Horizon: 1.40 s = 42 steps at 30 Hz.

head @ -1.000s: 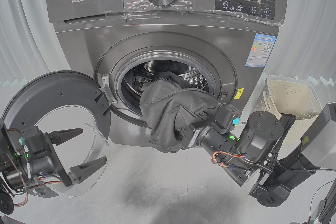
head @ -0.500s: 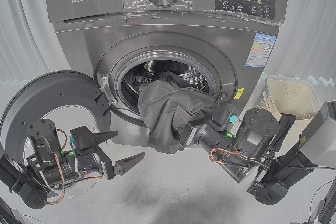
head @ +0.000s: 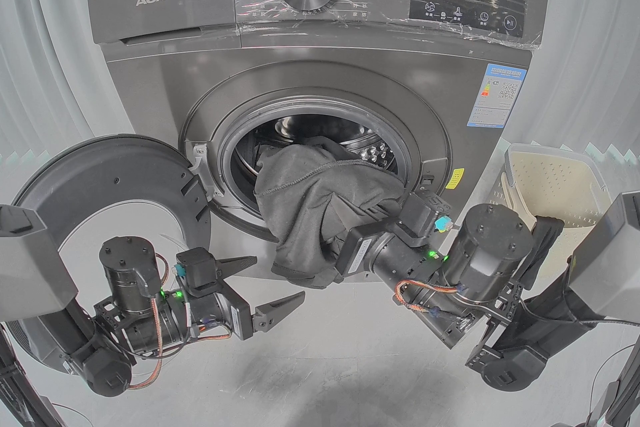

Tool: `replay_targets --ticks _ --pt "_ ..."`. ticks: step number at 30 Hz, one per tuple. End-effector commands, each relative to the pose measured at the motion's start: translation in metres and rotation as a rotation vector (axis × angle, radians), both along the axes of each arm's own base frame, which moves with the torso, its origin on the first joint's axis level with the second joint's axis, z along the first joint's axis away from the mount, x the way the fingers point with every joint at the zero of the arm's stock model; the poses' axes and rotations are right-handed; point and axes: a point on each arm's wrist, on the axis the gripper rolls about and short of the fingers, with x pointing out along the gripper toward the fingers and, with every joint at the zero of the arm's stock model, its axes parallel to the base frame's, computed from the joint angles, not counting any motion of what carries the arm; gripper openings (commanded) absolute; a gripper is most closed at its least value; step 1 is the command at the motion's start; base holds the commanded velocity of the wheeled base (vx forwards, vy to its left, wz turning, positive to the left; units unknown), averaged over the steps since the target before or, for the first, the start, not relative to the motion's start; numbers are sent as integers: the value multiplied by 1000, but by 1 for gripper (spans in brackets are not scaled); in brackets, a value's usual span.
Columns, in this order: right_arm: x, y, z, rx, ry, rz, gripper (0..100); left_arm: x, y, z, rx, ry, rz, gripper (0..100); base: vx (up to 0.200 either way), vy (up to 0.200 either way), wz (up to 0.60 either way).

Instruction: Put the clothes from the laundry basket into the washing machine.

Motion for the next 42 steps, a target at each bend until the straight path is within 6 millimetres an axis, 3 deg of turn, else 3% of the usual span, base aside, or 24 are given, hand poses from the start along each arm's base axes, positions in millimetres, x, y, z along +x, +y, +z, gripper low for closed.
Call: replay_targets --ticks 1,16,25,26,34,42 --pt "-1 1 -1 1 -1 5 0 14 -8 -18 12 34 -1 100 0 0 0" --pt "-4 3 -3 3 -5 17 0 39 -22 -28 -44 -18 17 100 0 0 0" --pt "-4 5 -8 2 -4 20 0 46 -25 -20 -73 -44 46 100 0 0 0" --pt "-3 6 -9 1 -3 20 0 46 -25 -22 -67 -43 56 0 0 0 0" --pt "-1 8 -16 -5 -2 18 0 43 -25 -15 -79 -59 52 0 0 0 0" --pt "1 4 -21 -22 8 10 0 25 -26 0 -93 -80 22 0 0 0 0"
